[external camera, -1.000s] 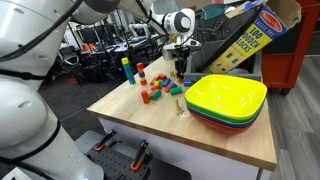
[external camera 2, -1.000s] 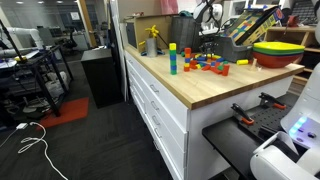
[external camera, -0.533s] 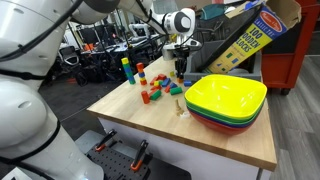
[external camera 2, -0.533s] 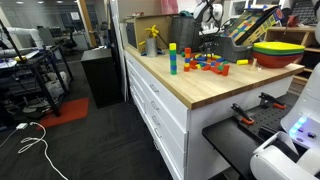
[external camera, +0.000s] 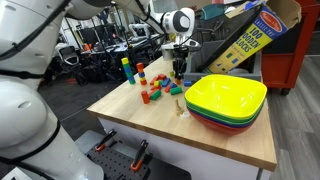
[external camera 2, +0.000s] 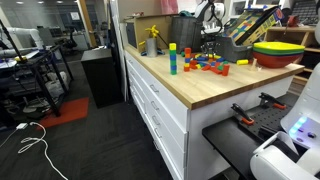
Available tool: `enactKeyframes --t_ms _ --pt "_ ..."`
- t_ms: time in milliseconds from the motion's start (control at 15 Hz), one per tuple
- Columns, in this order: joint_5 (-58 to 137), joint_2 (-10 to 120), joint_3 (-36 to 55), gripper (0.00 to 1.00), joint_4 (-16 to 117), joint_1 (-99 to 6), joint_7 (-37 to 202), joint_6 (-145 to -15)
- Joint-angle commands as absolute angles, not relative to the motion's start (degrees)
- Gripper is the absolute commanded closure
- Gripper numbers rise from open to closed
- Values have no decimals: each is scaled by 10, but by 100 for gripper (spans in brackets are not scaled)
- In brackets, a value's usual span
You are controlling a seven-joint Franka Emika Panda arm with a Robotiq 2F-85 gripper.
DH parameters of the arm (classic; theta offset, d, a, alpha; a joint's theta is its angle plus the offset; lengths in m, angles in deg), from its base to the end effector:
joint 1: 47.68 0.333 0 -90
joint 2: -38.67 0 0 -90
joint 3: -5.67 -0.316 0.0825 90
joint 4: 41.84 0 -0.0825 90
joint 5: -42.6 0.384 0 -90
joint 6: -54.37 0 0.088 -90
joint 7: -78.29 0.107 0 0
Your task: Put one orange block on top of the stack on the right.
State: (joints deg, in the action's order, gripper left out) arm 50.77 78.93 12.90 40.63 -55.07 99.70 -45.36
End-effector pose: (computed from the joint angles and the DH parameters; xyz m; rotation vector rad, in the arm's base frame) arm 0.6592 -0.1447 0.2524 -2.8875 1.0017 0.6147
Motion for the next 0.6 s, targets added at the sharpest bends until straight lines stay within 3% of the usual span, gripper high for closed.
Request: enactKeyframes --t_ms 0,533 --pt "524 727 123 93 481 -552 971 -472" --pt "544 631 107 93 559 -534 955 -518"
